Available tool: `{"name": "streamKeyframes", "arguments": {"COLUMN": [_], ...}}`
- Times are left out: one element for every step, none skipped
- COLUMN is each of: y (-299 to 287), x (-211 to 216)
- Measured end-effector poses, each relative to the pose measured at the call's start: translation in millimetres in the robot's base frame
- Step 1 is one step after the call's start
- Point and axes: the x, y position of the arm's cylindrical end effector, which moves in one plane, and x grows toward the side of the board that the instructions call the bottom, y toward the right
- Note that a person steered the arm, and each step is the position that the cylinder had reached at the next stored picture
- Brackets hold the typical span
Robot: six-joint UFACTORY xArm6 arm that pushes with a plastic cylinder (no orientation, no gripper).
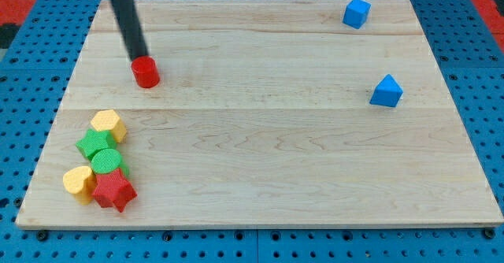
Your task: Place the red circle at the right side of the yellow hexagon
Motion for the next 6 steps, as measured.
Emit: {"name": "streamKeyframes", "arguments": {"y": [6,11,23,23,33,51], "x": [-14,-9,38,52,26,69]}}
